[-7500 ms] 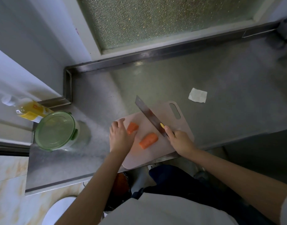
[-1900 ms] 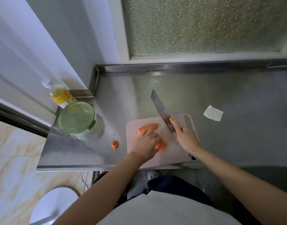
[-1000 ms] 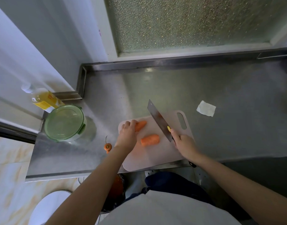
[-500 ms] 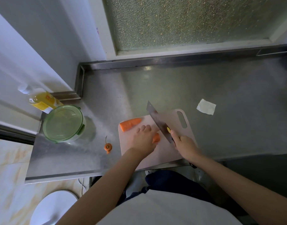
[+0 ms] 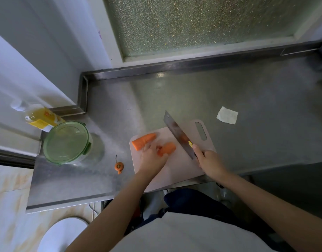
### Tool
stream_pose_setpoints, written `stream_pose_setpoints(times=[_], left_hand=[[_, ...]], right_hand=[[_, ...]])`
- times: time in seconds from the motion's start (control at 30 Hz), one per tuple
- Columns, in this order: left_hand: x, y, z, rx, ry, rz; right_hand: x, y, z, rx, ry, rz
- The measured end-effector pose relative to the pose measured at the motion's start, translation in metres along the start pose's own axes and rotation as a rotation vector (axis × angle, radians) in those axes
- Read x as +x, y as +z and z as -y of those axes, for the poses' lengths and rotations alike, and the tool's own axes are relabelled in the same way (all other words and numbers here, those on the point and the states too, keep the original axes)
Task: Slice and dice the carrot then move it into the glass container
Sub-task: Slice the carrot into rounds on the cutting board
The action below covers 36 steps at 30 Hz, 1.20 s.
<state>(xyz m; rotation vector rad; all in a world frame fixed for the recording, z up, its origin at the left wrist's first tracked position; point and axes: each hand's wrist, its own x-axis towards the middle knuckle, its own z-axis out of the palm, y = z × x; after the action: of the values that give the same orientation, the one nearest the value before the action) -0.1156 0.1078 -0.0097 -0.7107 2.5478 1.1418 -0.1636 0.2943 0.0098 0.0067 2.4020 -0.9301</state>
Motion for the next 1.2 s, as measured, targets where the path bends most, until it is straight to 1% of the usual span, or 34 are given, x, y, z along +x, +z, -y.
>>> stream_pose_setpoints(times=[0.07,0.23,0.43,0.67,0.9,1.07,1.2], left_hand=[[0.0,0.001,-0.001,0.11,0.037,0.008],[0.001,0.005,-0.013,0.129,0.11,-0.006],[0.003,0.006,-0.016,0.121,0.102,-0.042],[0.004,0.004,-0.016,0.068,0.095,-0.043],[0.003,0.004,-0.02,0.046,0.066,-0.046],[0.002,0.003,-0.022,0.048,0.049,-0.033],[0.002,0.001,-0.024,0.058,0.046,-0.018]], right_hand=[[-0.003,-0.002,0.003,-0.061,-0.002,-0.002],[-0.008,-0.007,0.012,-0.111,-0.017,0.002],[-0.012,-0.008,0.012,-0.125,-0.04,0.032],[-0.01,-0.006,0.013,-0.162,-0.034,0.043],[-0.006,-0.003,0.015,-0.165,0.012,0.047],[-0.005,0.001,0.023,-0.246,0.014,0.052],[0.0,0.006,0.032,-0.221,0.036,0.06]])
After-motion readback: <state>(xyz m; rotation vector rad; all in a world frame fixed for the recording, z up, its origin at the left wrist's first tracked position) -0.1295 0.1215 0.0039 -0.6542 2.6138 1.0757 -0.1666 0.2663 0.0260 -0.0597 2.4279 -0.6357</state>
